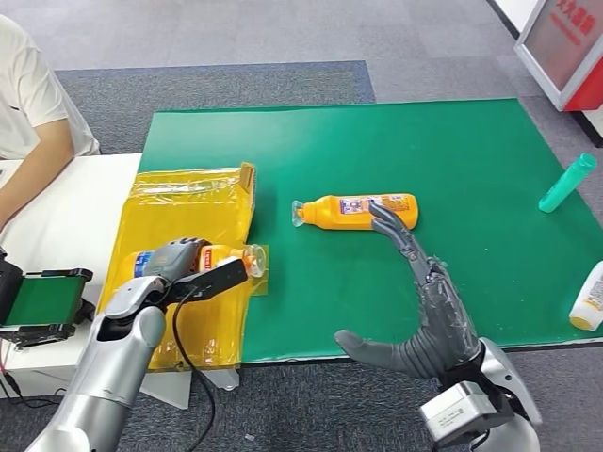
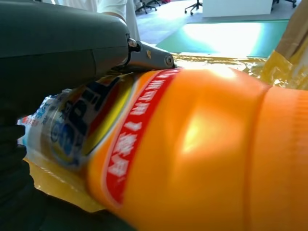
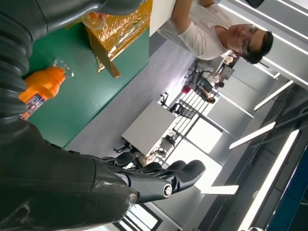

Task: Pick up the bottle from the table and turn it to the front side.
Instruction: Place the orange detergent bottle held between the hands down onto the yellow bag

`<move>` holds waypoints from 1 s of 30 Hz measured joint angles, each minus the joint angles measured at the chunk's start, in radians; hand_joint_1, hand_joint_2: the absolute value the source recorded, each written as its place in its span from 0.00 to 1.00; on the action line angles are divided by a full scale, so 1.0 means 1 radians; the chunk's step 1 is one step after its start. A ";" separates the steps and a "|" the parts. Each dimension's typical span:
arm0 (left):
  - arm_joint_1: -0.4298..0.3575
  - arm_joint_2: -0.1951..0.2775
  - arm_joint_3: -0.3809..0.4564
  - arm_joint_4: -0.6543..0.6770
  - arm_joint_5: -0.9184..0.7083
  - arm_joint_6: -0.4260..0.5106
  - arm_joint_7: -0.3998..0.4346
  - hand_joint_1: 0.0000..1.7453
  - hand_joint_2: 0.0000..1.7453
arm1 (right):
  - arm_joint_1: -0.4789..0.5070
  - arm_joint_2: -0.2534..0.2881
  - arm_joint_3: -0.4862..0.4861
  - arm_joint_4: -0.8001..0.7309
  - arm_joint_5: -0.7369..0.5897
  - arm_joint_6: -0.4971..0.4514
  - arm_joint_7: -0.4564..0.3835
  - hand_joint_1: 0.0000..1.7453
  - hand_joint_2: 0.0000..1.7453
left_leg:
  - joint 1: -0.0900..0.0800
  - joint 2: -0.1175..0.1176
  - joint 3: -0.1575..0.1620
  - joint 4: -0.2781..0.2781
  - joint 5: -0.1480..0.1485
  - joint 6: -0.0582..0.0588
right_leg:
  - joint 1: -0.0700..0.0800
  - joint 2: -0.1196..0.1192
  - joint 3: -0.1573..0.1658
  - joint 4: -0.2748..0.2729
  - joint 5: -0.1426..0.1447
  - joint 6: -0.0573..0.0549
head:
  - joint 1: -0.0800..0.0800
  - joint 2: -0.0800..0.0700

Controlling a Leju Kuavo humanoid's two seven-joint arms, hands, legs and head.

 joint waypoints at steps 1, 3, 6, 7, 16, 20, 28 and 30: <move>0.001 -0.003 0.000 0.004 0.000 0.002 0.000 0.00 1.00 | 0.000 0.000 0.000 0.000 0.000 0.000 0.000 0.00 1.00 | 0.000 0.000 0.000 0.000 0.000 0.000 | 0.000 0.000 0.000 0.000 0.000 0.000 | 0.000 0.000; 0.005 -0.009 0.000 0.010 0.001 0.005 -0.001 0.00 1.00 | 0.000 0.000 0.000 0.001 0.000 0.000 0.000 0.00 1.00 | 0.000 0.000 0.000 0.000 0.000 0.000 | 0.000 0.000 0.000 0.000 0.000 0.000 | 0.000 0.000; 0.011 -0.015 0.000 0.017 0.001 0.008 -0.001 0.00 1.00 | 0.000 0.000 0.000 0.001 0.000 -0.001 0.000 0.00 1.00 | 0.000 0.000 0.000 0.000 0.000 0.000 | 0.000 0.000 0.000 0.000 0.000 0.000 | 0.000 0.000; 0.012 -0.016 0.000 0.019 0.001 0.008 -0.001 0.00 1.00 | 0.000 0.000 0.000 0.001 0.000 -0.001 0.000 0.00 1.00 | 0.000 0.000 0.000 0.000 0.000 0.000 | 0.000 0.000 0.000 0.000 0.000 0.000 | 0.000 0.000; 0.016 -0.017 0.000 0.021 0.001 0.011 -0.001 0.00 1.00 | 0.001 0.000 -0.002 0.001 -0.001 -0.001 0.000 0.00 1.00 | 0.000 0.000 0.000 0.000 0.000 0.000 | 0.000 0.000 0.000 0.000 0.000 0.000 | 0.000 0.000; 0.016 -0.017 0.000 0.021 0.001 0.011 -0.001 0.00 1.00 | 0.001 0.000 -0.003 0.002 -0.001 -0.001 0.000 0.00 1.00 | 0.000 0.000 0.000 0.000 0.000 0.000 | 0.000 0.000 0.000 0.000 0.000 0.000 | 0.000 0.000; 0.029 -0.016 0.003 0.020 0.006 0.032 -0.010 0.00 1.00 | 0.002 0.000 -0.003 0.005 0.029 -0.007 0.002 0.00 1.00 | 0.000 0.000 0.000 0.000 0.000 0.000 | 0.000 0.000 0.000 0.000 0.000 0.000 | 0.000 0.000; 0.038 -0.016 0.005 0.012 0.023 0.042 -0.028 0.00 1.00 | 0.003 0.000 -0.004 0.005 0.031 -0.011 0.002 0.00 1.00 | 0.000 0.000 0.000 0.000 0.000 0.000 | 0.000 0.000 0.000 0.000 0.000 0.000 | 0.000 0.000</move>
